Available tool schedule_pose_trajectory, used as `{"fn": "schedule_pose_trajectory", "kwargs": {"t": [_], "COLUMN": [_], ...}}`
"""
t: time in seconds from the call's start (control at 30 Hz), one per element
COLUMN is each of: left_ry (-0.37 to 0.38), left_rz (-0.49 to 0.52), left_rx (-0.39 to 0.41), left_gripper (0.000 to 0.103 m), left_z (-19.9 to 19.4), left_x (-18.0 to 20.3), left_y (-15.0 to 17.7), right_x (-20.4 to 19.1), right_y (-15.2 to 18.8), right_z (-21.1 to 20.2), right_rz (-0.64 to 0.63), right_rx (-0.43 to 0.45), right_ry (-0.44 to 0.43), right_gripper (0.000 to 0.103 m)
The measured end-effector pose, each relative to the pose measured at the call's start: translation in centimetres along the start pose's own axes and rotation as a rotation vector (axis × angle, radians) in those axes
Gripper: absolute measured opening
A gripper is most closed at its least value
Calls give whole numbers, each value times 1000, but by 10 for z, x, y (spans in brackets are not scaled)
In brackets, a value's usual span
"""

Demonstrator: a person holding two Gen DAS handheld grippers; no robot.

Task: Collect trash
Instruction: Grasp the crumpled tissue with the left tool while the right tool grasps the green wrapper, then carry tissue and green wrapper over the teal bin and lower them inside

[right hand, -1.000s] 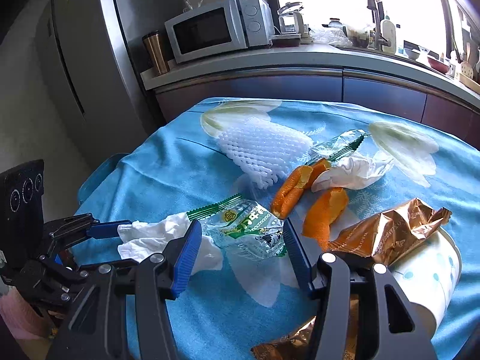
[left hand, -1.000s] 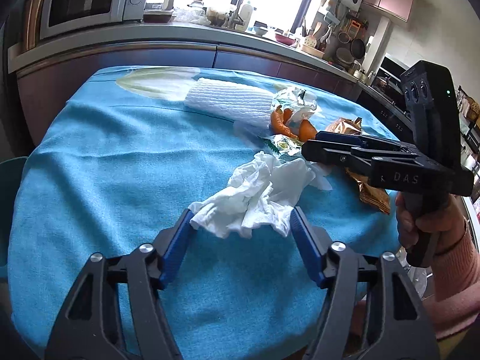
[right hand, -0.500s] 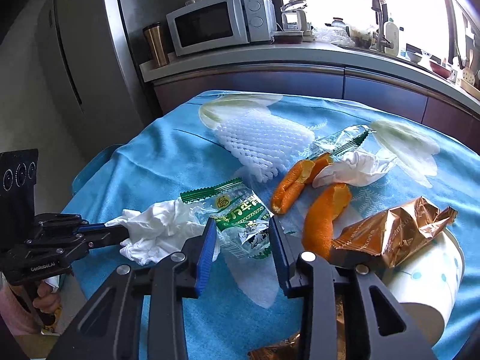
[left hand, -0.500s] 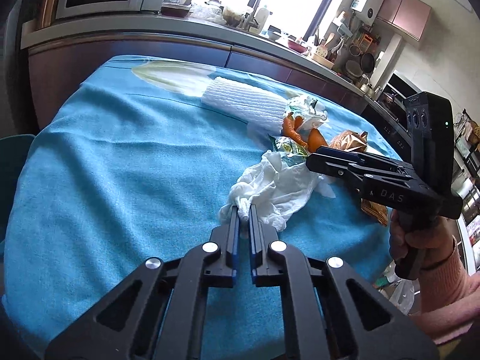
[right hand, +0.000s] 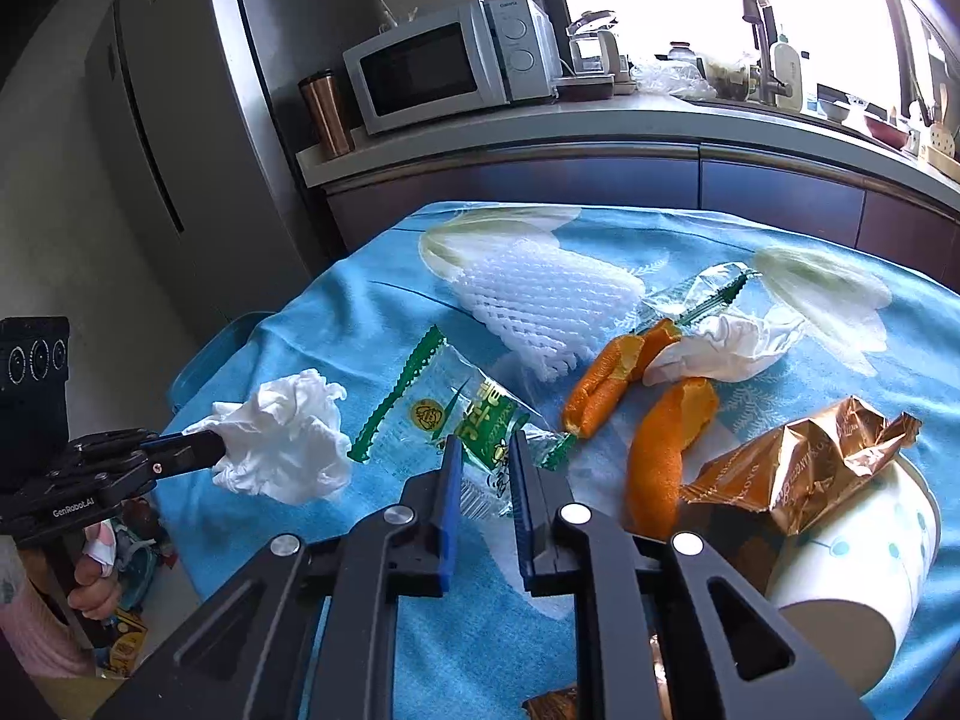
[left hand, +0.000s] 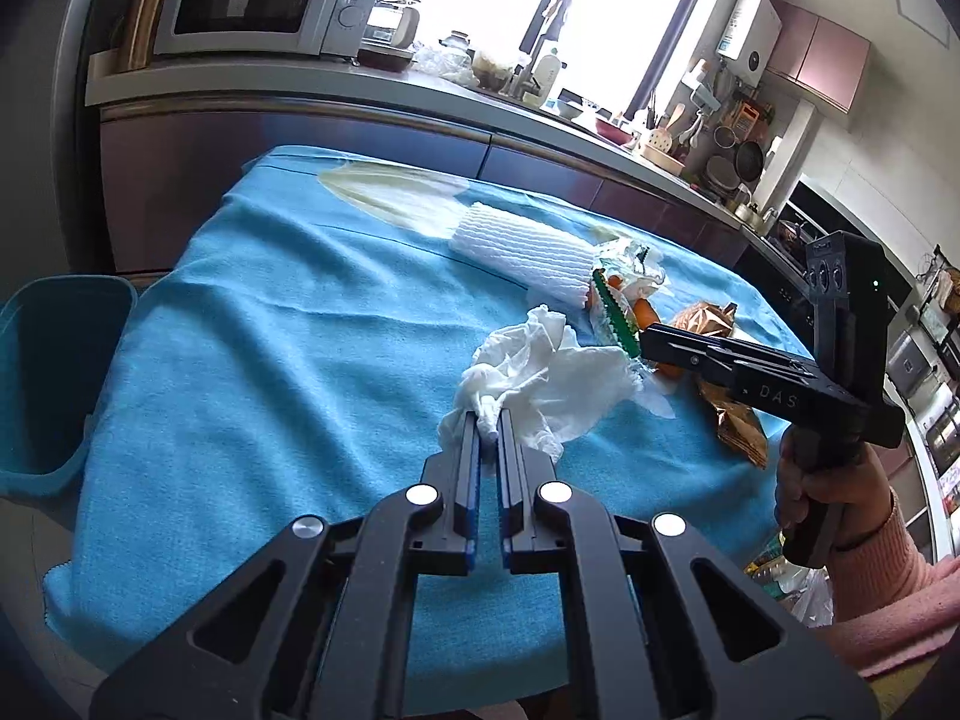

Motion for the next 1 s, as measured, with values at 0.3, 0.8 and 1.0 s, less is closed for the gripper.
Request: {"fn": "schedule_pose_trajectory", "kwargs": {"t": [0.3, 0.8, 1.0], "left_ry": [-38, -200, -277], "left_rz": [-23, -116, -154], "left_rx": [41, 188, 238], "left_gripper": [5, 5, 5], "left_z": [-28, -115, -150], "left_x": [-20, -91, -124], "left_y": [-1, -14, -18], "right_x": [-29, -116, -155], "right_y": [-13, -33, -40], "right_z": [-10, 7, 15], "right_rz": [-15, -105, -157], "right_rx": [30, 24, 18], "right_ry": [-74, -229, -290], "right_gripper": [14, 14, 14]}}
Point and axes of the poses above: each gripper's, at about its wrist camera, not at the fingertips, and z roughly the way its jaws point, x to its right, y to its underside, the point moved 10 cm from there along z, roughly the way its jaws point, and after that the axes turned 10 degrees about y, right-handed, at the moved point
